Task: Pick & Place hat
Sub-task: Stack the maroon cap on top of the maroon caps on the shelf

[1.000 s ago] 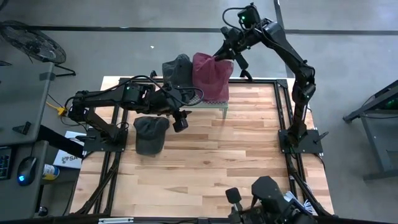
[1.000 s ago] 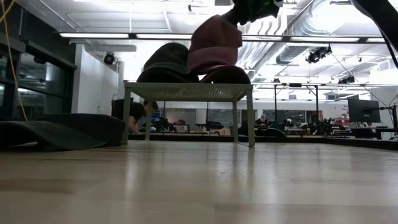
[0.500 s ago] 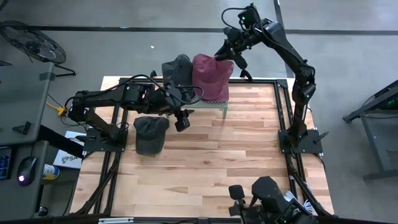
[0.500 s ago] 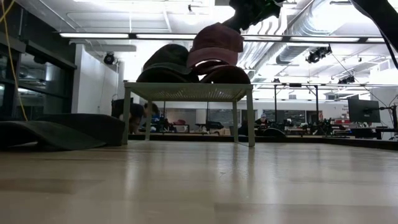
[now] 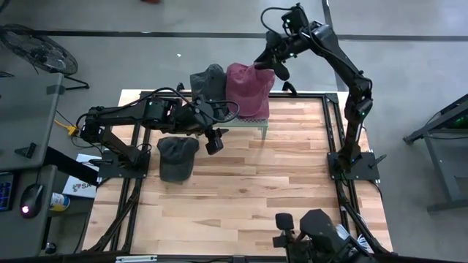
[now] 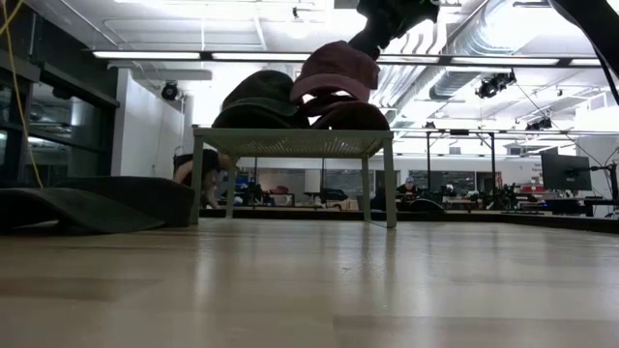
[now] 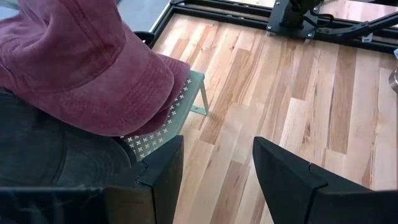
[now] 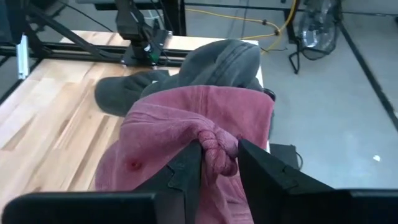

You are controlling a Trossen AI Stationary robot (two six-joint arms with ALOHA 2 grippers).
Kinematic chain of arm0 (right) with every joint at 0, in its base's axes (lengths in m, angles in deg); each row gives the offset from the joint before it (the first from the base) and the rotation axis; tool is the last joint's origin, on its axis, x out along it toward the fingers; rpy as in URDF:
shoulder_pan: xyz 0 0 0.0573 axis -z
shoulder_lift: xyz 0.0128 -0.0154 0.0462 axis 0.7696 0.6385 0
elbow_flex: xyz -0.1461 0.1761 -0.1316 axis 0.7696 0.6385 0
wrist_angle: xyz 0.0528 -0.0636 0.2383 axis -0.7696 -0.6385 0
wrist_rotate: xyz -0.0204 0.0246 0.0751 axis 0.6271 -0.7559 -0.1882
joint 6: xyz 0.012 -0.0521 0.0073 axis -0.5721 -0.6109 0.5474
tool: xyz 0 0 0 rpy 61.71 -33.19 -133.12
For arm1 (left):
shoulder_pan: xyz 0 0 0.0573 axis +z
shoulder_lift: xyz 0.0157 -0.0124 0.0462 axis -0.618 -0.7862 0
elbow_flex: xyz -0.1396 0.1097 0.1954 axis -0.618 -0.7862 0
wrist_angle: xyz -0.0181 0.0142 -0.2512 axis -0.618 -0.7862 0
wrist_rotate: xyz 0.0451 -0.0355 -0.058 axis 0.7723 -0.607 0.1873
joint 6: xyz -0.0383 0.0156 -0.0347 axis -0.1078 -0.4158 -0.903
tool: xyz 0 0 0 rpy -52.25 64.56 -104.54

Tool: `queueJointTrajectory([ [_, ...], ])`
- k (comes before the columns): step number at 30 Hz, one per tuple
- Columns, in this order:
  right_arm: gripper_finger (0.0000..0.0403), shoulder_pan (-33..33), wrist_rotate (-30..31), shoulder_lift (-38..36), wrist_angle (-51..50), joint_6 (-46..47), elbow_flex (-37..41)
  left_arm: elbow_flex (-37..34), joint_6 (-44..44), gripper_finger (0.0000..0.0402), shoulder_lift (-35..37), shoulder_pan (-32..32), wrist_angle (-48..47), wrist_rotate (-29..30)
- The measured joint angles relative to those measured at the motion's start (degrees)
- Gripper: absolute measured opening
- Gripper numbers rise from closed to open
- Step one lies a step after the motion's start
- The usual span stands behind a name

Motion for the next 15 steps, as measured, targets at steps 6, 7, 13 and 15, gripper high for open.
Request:
queueJointTrajectory([
  [6,0.0098,0.0,2.4,-1.91,0.18,0.8,0.0,0.0,0.0,0.0188,0.0,0.0,0.0,0.0],
  [7,0.0098,0.0,2.39,-2.16,0.21,0.91,0.0,0.0,0.0,0.0188,-0.01,0.0,0.0,0.0],
  [13,0.0099,-0.07,2.37,-3.58,0.34,2.45,0.0,0.0,0.0,0.0188,0.0,0.0,0.0,-0.02],
  [15,0.0099,-0.18,2.43,-3.84,0.34,3.33,0.0,0.0,0.0,0.0188,0.0,0.0,0.0,-0.02],
])
